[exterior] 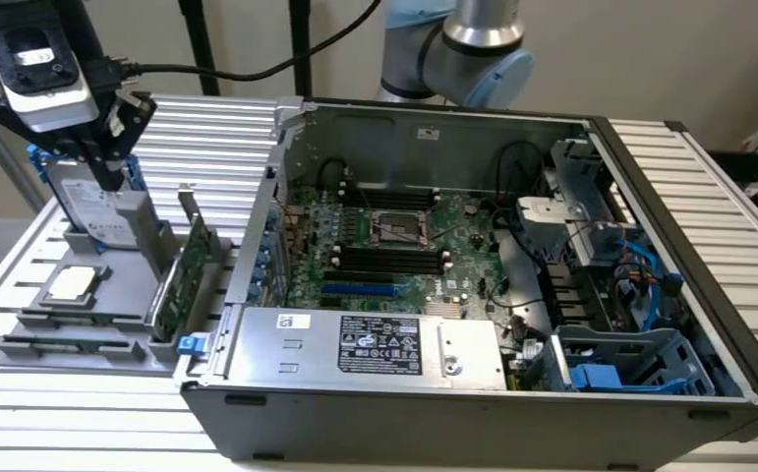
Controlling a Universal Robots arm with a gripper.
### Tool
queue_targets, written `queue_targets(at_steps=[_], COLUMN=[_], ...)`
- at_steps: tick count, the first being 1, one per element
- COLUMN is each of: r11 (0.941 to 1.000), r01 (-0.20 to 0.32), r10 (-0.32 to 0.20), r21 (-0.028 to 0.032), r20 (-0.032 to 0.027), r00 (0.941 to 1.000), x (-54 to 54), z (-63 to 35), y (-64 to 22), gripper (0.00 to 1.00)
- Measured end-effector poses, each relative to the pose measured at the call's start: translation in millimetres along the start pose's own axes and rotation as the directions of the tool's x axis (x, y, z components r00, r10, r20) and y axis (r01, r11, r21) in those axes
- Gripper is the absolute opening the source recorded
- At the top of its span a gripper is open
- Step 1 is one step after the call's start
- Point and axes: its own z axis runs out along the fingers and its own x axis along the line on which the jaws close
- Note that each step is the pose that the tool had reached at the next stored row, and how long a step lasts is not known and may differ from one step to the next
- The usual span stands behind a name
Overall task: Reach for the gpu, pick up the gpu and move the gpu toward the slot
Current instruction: 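Reach for the gpu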
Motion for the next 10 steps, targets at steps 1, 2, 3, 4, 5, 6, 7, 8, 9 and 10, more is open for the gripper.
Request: queue_targets(at_steps=[1, 2, 3, 4, 5, 6, 7, 8, 9, 10], r11=[1.0000, 1.0000, 1.0000, 1.0000, 1.0000, 1.0000, 1.0000, 1.0000, 1.0000, 1.0000], r01=[0.000, 0.000, 0.000, 0.000, 0.000, 0.000, 0.000, 0.000, 0.000, 0.000], r10=[0.000, 0.000, 0.000, 0.000, 0.000, 0.000, 0.000, 0.000, 0.000, 0.000], r21=[-0.0001, 0.0000, 0.0000, 0.0002, 0.0004, 0.0006, 0.0009, 0.0010, 0.0012, 0.0018], r20=[0.0010, 0.0021, 0.0036, 0.0049, 0.0065, 0.0081, 0.0097, 0.0113, 0.0129, 0.0141], r00=[1.0000, 1.0000, 1.0000, 1.0000, 1.0000, 1.0000, 1.0000, 0.9999, 0.9999, 0.9999], x=[-2.2, -4.3, -6.7, -9.0, -11.4, -13.7, -16.0, -18.3, -20.6, -23.0], z=[1.5, 3.0, 4.6, 6.0, 7.5, 9.0, 10.5, 12.0, 13.5, 14.8], y=[-1.8, -3.5, -4.9, -6.1, -7.3, -8.4, -9.5, -10.4, -11.3, -12.0], gripper=[0.11, 0.11, 0.11, 0.11, 0.11, 0.11, 0.11, 0.11, 0.11, 0.11])
